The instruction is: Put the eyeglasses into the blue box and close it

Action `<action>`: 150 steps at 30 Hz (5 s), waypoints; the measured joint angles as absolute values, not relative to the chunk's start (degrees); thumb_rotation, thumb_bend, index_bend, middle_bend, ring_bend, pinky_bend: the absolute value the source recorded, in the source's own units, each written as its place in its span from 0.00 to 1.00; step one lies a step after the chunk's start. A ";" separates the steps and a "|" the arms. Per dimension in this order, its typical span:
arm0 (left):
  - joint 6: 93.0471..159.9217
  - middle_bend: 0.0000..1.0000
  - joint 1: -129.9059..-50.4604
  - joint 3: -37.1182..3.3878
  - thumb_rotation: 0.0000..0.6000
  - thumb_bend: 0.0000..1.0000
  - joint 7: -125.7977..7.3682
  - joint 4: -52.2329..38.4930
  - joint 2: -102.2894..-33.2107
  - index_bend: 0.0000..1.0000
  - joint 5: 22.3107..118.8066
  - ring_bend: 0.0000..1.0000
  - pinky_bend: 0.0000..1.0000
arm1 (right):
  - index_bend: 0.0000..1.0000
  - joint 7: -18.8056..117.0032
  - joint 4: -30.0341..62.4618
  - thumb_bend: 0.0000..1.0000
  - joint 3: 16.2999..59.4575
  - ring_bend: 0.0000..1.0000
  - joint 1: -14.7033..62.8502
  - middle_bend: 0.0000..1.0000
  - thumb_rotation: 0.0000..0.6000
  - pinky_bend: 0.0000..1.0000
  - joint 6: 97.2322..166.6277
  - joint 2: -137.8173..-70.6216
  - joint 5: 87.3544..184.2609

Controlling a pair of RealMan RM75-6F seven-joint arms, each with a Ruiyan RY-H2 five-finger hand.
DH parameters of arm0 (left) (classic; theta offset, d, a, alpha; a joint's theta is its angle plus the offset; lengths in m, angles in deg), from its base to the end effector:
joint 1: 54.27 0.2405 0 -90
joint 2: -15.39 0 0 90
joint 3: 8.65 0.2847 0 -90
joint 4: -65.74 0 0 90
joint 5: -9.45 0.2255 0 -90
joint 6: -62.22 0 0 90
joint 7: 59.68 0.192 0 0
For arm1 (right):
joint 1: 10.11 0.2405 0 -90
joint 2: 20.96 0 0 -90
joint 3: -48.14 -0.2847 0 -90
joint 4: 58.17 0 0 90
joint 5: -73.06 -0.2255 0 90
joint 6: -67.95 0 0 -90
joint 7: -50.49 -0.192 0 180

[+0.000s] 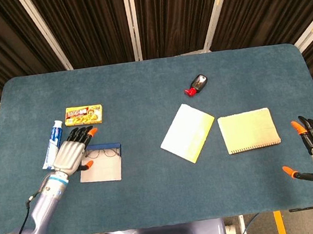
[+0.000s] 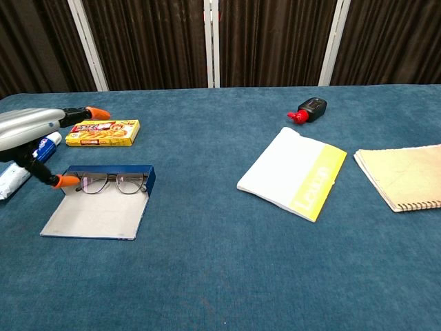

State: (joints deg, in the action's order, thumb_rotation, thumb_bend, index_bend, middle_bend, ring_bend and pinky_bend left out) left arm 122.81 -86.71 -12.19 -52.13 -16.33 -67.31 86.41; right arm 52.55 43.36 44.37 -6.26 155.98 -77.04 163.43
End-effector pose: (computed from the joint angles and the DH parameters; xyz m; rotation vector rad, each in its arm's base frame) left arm -0.2413 0.3688 -0.0114 -1.8355 -0.9460 -0.9026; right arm -0.3016 -0.2272 0.1952 1.4163 -0.8170 0.9695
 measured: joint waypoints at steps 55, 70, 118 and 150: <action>126.32 0.00 -80.12 -7.34 1.00 0.29 -52.93 -3.80 -80.18 0.19 93.87 0.00 0.00 | 0.01 50.53 43.32 0.00 44.53 0.00 -6.67 0.00 1.00 0.00 156.66 -76.17 164.08; 124.96 0.00 -80.12 -7.37 1.00 0.47 -54.08 -2.10 -80.79 0.19 93.54 0.00 0.00 | 0.01 50.33 43.28 0.00 44.50 0.00 -6.67 0.00 1.00 0.00 156.69 -76.14 164.04; 126.23 0.00 -81.65 -12.16 1.00 0.59 -47.93 -3.75 -81.23 0.67 89.64 0.00 0.00 | 0.02 50.08 43.31 0.00 44.41 0.00 -6.43 0.00 1.00 0.00 156.11 -76.11 163.58; 122.20 0.00 -80.28 -7.38 1.00 0.61 -34.62 -30.28 -63.88 0.67 86.91 0.00 0.00 | 0.02 49.96 43.49 0.00 44.50 0.00 -6.62 0.00 1.00 0.00 156.40 -75.95 163.78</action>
State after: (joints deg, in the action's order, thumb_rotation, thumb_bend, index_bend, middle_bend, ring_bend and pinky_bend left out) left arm 122.20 -80.28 -7.38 -34.62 -30.28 -63.88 86.91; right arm 49.96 43.49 44.50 -6.62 156.40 -75.95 163.78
